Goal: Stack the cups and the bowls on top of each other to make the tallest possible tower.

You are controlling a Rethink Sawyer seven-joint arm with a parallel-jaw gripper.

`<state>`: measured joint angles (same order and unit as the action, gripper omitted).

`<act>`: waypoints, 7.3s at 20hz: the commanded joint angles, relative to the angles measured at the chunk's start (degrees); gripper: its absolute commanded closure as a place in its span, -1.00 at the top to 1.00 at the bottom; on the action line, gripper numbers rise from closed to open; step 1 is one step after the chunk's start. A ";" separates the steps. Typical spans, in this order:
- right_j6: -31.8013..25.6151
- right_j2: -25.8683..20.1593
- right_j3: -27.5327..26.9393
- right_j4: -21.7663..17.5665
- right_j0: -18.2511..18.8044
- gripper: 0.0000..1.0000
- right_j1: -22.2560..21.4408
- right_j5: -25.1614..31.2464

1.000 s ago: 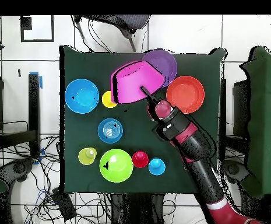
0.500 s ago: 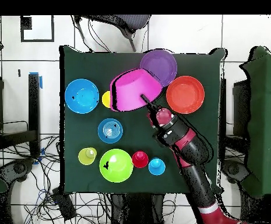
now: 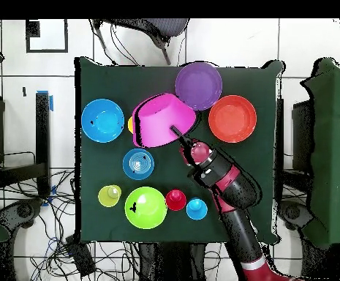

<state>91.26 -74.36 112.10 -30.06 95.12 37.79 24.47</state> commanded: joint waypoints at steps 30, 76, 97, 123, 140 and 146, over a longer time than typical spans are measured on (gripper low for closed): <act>-22.80 8.11 -12.56 -1.64 0.62 -1.00 0.17 11.74; -36.32 11.21 -22.58 1.88 4.14 -1.00 1.00 27.51; -43.06 13.95 -28.50 1.96 2.92 -1.00 -0.05 32.81; -43.76 13.33 -31.24 6.74 3.63 -1.00 -2.51 44.30; -44.53 12.88 -33.40 8.63 2.42 -1.00 -2.03 49.25; -44.36 12.81 -33.98 9.41 1.95 -1.00 -2.09 51.34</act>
<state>68.27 -65.33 90.74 -23.58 100.57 34.78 69.69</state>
